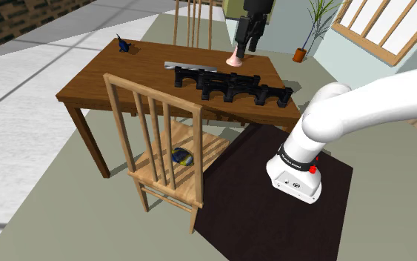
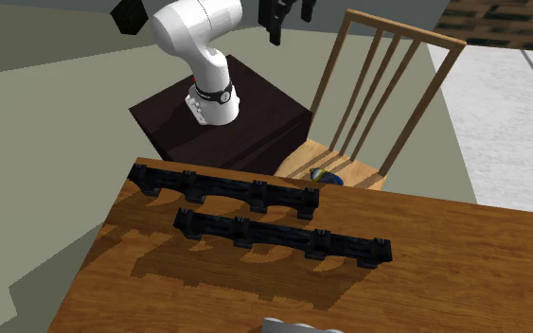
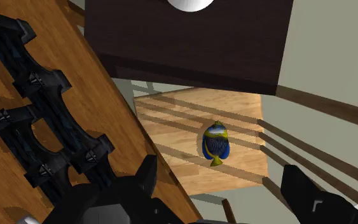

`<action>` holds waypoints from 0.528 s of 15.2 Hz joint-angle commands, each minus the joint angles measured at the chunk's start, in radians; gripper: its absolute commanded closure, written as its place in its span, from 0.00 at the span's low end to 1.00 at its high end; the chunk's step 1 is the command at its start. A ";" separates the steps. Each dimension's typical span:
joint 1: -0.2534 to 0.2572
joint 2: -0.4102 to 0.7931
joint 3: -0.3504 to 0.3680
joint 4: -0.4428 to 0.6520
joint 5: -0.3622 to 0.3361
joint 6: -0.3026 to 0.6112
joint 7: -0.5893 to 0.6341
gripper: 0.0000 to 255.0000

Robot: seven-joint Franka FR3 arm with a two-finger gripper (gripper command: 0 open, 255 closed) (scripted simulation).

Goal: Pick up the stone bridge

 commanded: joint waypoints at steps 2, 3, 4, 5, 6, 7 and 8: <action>-0.002 0.007 -0.017 -0.017 -0.016 0.026 -0.033 0.00; -0.005 0.015 -0.034 -0.033 -0.033 0.052 -0.065 0.00; -0.008 0.026 -0.052 -0.048 -0.049 0.079 -0.097 0.00; -0.010 0.038 -0.069 -0.061 -0.065 0.107 -0.129 0.00; -0.013 0.052 -0.087 -0.072 -0.080 0.135 -0.161 0.00; -0.016 0.068 -0.104 -0.082 -0.095 0.164 -0.192 0.00; -0.019 0.086 -0.122 -0.090 -0.109 0.193 -0.223 0.00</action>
